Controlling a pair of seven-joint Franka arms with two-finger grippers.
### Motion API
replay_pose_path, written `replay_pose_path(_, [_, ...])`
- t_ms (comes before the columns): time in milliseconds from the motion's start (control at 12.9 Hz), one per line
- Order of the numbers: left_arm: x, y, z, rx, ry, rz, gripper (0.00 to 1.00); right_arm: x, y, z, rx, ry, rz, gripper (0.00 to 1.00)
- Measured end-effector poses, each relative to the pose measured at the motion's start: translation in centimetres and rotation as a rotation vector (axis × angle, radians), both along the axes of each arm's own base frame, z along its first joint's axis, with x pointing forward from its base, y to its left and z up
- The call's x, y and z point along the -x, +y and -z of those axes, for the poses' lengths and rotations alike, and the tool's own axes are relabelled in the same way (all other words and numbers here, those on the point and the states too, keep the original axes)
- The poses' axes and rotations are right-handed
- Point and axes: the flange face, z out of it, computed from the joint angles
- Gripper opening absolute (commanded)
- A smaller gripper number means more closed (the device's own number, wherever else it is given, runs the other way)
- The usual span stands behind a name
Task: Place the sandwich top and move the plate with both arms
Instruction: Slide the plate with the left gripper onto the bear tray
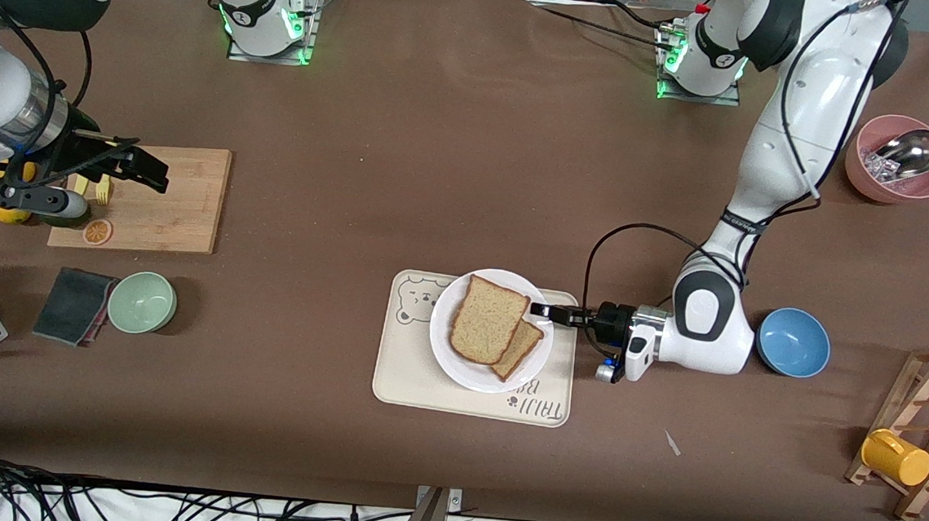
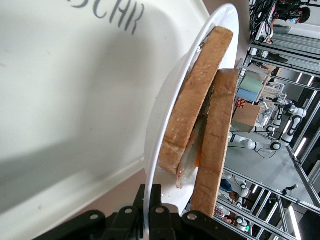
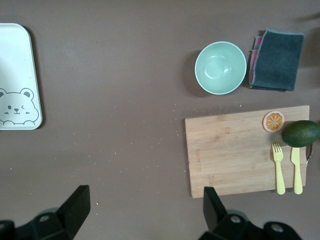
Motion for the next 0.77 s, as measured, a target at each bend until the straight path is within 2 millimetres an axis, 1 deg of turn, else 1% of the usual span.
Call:
replay_pose_path(155, [0.1, -0.9, 1.7, -0.01, 0.004, -0.001, 0.0, 0.0, 0.0, 0.0, 0.0, 0.0, 0.0, 1.0])
replay_pose_path(310, [0.2, -1.9, 2.0, -0.025, -0.009, -0.002, 0.0, 0.0, 0.0, 0.0, 0.0, 0.0, 0.0, 1.0])
replay_pose_path(465, [0.1, -2.3, 1.9, -0.03, -0.017, -0.003, 0.0, 0.0, 0.0, 0.0, 0.0, -0.001, 0.0, 1.0])
replay_pose_path(542, [0.1, -2.3, 1.9, -0.03, -0.017, -0.004, 0.12, 0.0, 0.0, 0.0, 0.0, -0.002, 0.0, 1.0])
replay_pose_path(620, [0.1, -2.2, 1.9, -0.032, -0.017, -0.005, 0.34, 0.0, 0.0, 0.0, 0.0, -0.003, 0.0, 1.0])
replay_pose_path(697, [0.1, -2.1, 2.0, -0.032, -0.017, -0.005, 0.53, 0.0, 0.0, 0.0, -0.001, -0.004, 0.0, 1.0])
replay_pose_path(775, [0.0, -2.1, 1.9, -0.031, -0.017, -0.006, 0.65, -0.1, 0.0, 0.0, -0.001, -0.004, 0.0, 1.0])
